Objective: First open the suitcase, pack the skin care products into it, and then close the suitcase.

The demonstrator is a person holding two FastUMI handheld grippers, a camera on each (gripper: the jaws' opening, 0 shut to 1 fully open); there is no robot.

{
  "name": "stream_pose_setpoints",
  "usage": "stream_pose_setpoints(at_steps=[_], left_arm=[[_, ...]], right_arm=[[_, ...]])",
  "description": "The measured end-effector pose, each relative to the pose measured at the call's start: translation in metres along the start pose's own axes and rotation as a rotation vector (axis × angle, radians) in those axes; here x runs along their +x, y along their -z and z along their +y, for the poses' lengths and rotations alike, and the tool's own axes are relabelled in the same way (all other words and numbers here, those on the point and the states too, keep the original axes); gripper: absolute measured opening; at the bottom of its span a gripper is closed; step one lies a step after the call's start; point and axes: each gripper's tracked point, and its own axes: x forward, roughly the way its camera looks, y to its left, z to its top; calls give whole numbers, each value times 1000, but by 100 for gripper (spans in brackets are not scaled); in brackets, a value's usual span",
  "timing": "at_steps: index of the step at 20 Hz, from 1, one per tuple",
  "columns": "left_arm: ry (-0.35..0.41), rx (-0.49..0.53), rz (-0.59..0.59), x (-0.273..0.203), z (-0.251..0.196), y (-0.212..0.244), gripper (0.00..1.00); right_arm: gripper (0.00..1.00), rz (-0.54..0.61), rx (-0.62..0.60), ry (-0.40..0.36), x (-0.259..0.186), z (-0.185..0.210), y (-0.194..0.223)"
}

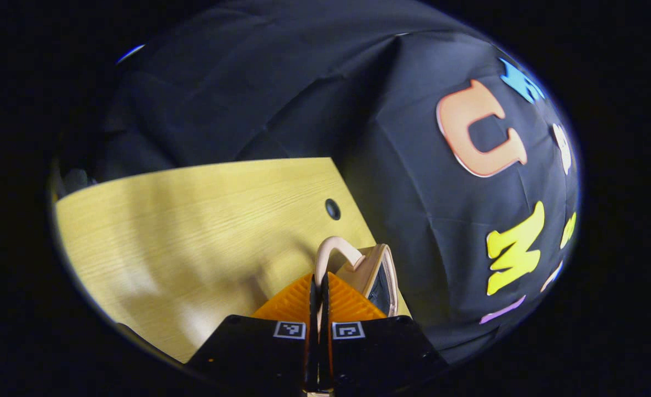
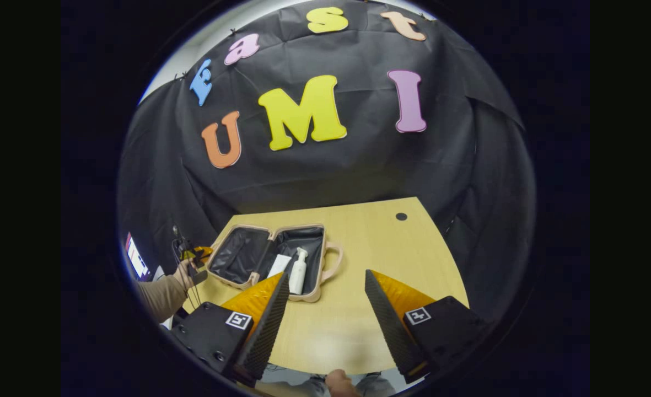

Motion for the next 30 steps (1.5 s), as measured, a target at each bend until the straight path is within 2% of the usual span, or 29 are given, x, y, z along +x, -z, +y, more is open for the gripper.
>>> stream_pose_setpoints(at_steps=[1,3,5,7,10,13,14,16,18,20,23,25,26,27,28,30], left_arm=[[-8,51,-13,-4,-12,-1,3],[-9,143,-62,-20,-42,-11,3],[-12,253,-110,-38,-74,-14,3],[-21,423,-179,-52,-110,-10,3],[-40,667,-275,-72,-165,11,3],[-26,776,-338,-95,-215,39,3],[-26,793,-353,-98,-227,51,3],[-33,839,-380,-104,-248,76,3],[-41,896,-405,-108,-266,103,3],[-31,954,-413,-112,-289,134,3],[-17,1010,-380,-100,-318,185,3],[14,1026,-310,-87,-333,231,3],[24,1057,-270,-79,-339,255,3],[17,1101,-240,-73,-341,273,3],[16,1149,-220,-63,-343,289,3],[8,1222,-159,-43,-342,319,3]], right_arm=[[82,-11,0,-8,0,-3,-4],[82,-28,1,-33,3,-10,-14],[79,-40,8,-61,5,-17,-20],[82,-50,16,-84,7,-27,-23],[82,-52,2,-114,8,-45,-29],[82,-36,7,-136,10,-66,-33],[79,-36,3,-137,11,-74,-35],[82,-50,-13,-140,11,-89,-41],[78,-77,-53,-129,8,-107,-48],[82,-122,-100,-109,7,-122,-61],[82,-156,-146,-90,2,-136,-66],[79,-152,-147,-93,0,-144,-64],[78,-147,-153,-91,1,-148,-61],[82,-141,-158,-92,2,-152,-57],[79,-136,-155,-90,2,-156,-53],[82,-119,-144,-84,1,-167,-44]])
